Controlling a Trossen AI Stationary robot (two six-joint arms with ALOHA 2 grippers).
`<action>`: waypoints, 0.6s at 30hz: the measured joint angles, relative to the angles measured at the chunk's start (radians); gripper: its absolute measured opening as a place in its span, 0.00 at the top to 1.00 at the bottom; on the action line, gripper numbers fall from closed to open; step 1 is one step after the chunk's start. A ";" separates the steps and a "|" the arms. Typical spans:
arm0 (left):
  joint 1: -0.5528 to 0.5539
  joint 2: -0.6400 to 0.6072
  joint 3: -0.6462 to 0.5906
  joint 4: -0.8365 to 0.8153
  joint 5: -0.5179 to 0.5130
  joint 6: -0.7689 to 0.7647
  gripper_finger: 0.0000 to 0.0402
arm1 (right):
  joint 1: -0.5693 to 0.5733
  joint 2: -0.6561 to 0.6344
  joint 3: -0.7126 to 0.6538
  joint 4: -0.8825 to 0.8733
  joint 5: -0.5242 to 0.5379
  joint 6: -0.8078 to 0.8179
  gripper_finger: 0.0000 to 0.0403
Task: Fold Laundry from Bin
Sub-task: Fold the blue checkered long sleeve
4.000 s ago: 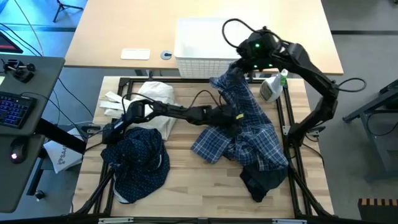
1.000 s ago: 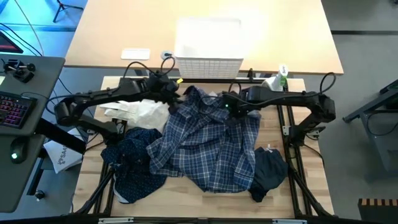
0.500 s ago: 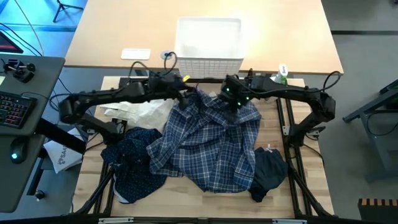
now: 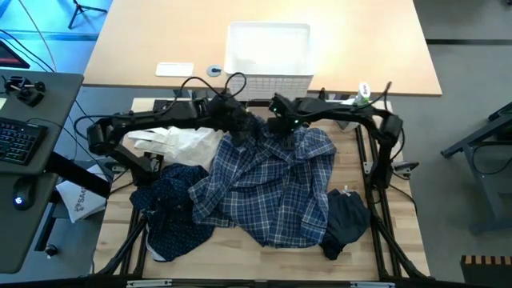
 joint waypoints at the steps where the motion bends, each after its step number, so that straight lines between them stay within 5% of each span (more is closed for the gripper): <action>1: -0.005 -0.007 0.001 -0.011 -0.003 -0.001 0.72 | 0.008 0.014 0.000 0.003 0.046 -0.018 0.66; 9: -0.033 -0.038 0.001 -0.035 -0.057 0.001 0.75 | 0.054 0.062 0.000 0.070 0.389 0.021 0.96; 18: -0.069 -0.094 0.001 0.009 -0.214 0.045 0.81 | 0.069 -0.162 -0.001 0.167 0.586 0.232 0.99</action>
